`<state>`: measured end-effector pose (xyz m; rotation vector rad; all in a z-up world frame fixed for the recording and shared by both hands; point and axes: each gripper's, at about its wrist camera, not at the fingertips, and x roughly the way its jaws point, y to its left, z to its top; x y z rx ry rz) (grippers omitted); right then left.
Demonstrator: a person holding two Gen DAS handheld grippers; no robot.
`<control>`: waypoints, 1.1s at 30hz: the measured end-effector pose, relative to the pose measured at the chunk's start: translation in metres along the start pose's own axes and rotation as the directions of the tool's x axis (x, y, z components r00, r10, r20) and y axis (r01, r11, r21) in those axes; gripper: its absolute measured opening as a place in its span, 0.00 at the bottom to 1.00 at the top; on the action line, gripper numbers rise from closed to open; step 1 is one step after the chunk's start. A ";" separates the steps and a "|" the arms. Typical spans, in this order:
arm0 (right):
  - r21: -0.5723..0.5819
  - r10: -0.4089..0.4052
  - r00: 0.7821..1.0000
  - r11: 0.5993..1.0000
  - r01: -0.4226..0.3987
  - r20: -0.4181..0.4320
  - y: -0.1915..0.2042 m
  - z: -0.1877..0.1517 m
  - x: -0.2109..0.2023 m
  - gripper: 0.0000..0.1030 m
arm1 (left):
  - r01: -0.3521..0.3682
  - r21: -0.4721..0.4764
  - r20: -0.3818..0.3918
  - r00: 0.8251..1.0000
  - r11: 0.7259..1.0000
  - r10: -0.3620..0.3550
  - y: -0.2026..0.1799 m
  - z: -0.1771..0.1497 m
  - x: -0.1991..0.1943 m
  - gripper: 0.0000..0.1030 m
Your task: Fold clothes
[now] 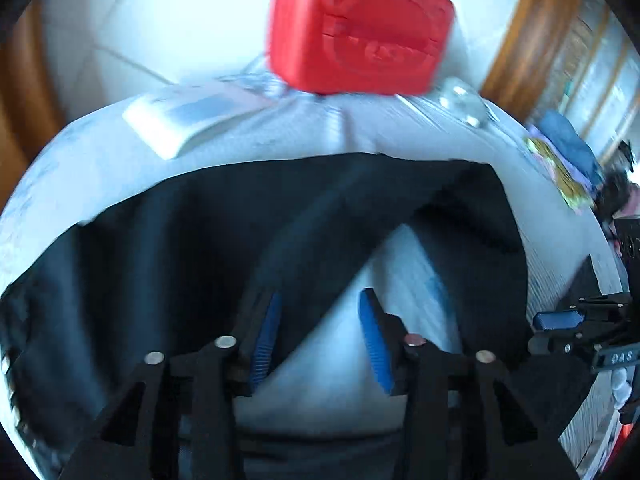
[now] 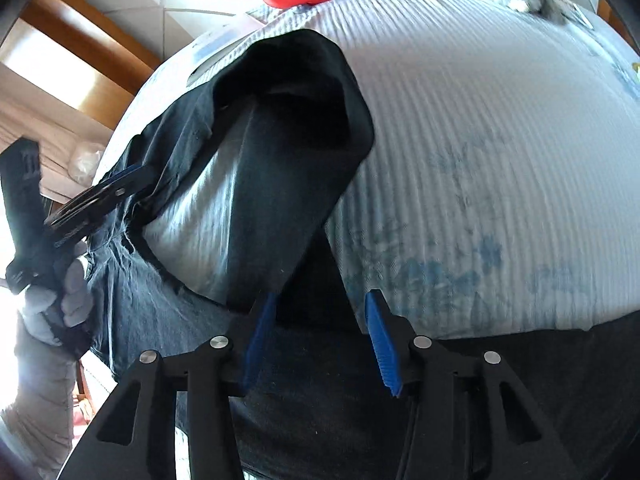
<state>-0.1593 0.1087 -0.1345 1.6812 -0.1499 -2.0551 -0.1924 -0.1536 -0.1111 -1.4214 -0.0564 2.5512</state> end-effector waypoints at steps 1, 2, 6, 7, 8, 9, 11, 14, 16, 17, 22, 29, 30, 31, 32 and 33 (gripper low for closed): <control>0.001 0.008 1.000 1.000 -0.008 -0.001 -0.001 -0.002 -0.001 0.46 | 0.003 0.014 -0.005 1.000 1.000 -0.003 -0.007 0.002 0.008 0.49; -0.005 0.009 1.000 1.000 -0.009 0.000 -0.001 -0.003 -0.001 0.46 | -0.003 0.027 -0.009 1.000 1.000 0.003 -0.012 0.005 0.016 0.49; -0.033 0.006 1.000 0.999 -0.006 -0.005 0.001 -0.002 0.003 0.46 | -0.087 0.056 -0.051 0.995 0.995 0.090 -0.031 0.019 0.052 0.49; -0.031 0.012 1.000 0.999 -0.012 -0.011 0.000 0.000 0.006 0.46 | -0.115 0.047 -0.078 0.990 0.992 0.119 -0.032 0.021 0.061 0.49; -0.034 0.011 1.000 0.999 -0.012 -0.014 0.001 0.001 0.008 0.46 | -0.121 0.030 -0.088 0.989 0.992 0.123 -0.030 0.022 0.062 0.41; -0.038 0.010 1.000 0.999 -0.010 -0.016 0.001 0.002 0.010 0.46 | -0.114 0.008 -0.088 0.990 0.993 0.114 -0.027 0.022 0.059 0.30; -0.056 0.009 1.000 0.998 -0.010 -0.016 0.005 0.003 0.015 0.45 | -0.100 -0.036 -0.087 0.992 0.994 0.097 -0.020 0.023 0.052 0.08; -0.141 -0.098 0.995 0.985 0.094 -0.016 0.020 0.002 0.020 0.16 | -0.079 -0.101 -0.085 0.994 0.992 0.071 -0.010 0.023 0.043 0.07; -0.169 -0.145 0.989 0.975 0.143 0.002 0.024 0.004 0.014 0.04 | -0.072 -0.121 -0.085 0.994 0.990 0.062 -0.006 0.021 0.031 0.07; -0.175 -0.162 0.987 0.971 0.162 0.017 0.024 0.006 0.008 0.04 | -0.073 -0.124 -0.081 0.995 0.990 0.063 -0.003 0.021 0.024 0.07; -0.212 -0.439 0.856 0.841 0.498 0.272 0.022 0.027 -0.051 0.03 | -0.083 -0.120 -0.080 0.994 0.989 0.073 0.000 0.021 0.017 0.07; 0.000 -0.560 0.749 0.801 0.599 0.354 -0.053 0.083 -0.126 0.11 | -0.098 -0.108 -0.093 0.992 0.989 0.088 0.001 0.017 0.019 0.07; 0.019 -0.544 0.781 0.824 0.566 0.307 -0.067 0.085 -0.123 0.18 | -0.100 -0.106 -0.094 0.991 0.989 0.090 0.001 0.017 0.020 0.07; 0.048 -0.536 0.801 0.837 0.545 0.265 -0.084 0.081 -0.120 0.32 | -0.103 -0.105 -0.096 0.991 0.989 0.093 0.001 0.016 0.020 0.07; 0.068 -0.539 0.809 0.839 0.539 0.235 -0.096 0.074 -0.116 0.38 | -0.107 -0.107 -0.104 0.990 0.988 0.096 0.002 0.014 0.024 0.07; 0.086 -0.542 0.815 0.840 0.536 0.205 -0.108 0.066 -0.112 0.46 | -0.113 -0.112 -0.116 0.988 0.987 0.100 0.004 0.011 0.029 0.07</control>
